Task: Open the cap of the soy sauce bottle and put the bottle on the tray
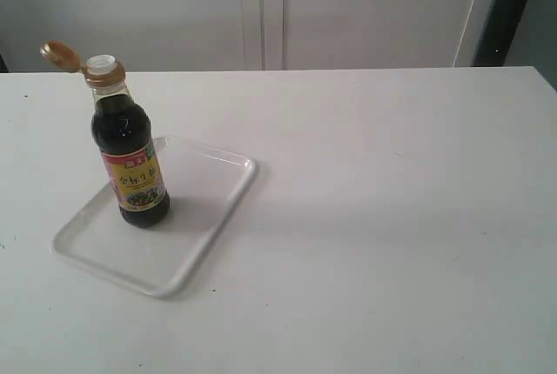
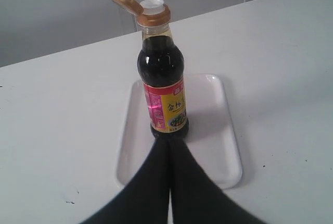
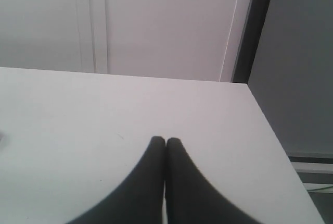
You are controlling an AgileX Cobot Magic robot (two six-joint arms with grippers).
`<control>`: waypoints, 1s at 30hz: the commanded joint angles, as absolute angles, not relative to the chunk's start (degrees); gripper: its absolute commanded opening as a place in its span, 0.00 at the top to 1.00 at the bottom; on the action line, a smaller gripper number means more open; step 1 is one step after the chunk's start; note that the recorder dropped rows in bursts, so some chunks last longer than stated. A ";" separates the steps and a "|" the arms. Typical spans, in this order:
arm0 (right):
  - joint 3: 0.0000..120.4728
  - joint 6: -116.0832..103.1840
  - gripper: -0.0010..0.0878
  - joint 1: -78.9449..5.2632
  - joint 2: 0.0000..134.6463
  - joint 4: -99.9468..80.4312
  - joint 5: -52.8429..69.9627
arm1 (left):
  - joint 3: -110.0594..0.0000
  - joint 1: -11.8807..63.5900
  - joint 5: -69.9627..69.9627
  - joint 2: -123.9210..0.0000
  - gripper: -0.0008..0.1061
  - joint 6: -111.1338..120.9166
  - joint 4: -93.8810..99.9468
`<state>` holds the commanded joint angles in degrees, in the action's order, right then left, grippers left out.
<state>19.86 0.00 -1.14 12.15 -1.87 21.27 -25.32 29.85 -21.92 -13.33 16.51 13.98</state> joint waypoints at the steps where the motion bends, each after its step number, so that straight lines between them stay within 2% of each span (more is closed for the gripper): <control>1: 19.86 0.00 0.99 -1.14 12.15 -1.87 21.27 | -25.32 29.85 -21.92 -13.33 0.99 16.51 13.98; 11: 19.86 0.00 0.99 -1.14 12.15 -1.87 21.27 | -25.32 29.85 -22.08 -13.33 0.99 14.04 13.85; 16: 19.86 0.00 0.99 -1.14 12.15 -1.87 21.27 | -25.19 29.85 -22.45 -13.33 0.99 -4.73 -2.26; 18: 19.86 0.00 0.99 -1.14 12.15 -1.87 21.27 | -24.83 29.43 -21.76 -13.33 0.99 -4.44 -2.64; 30: 19.86 0.00 0.99 -1.14 12.15 -1.87 21.38 | -18.61 14.66 -18.10 -5.28 0.99 0.62 -6.35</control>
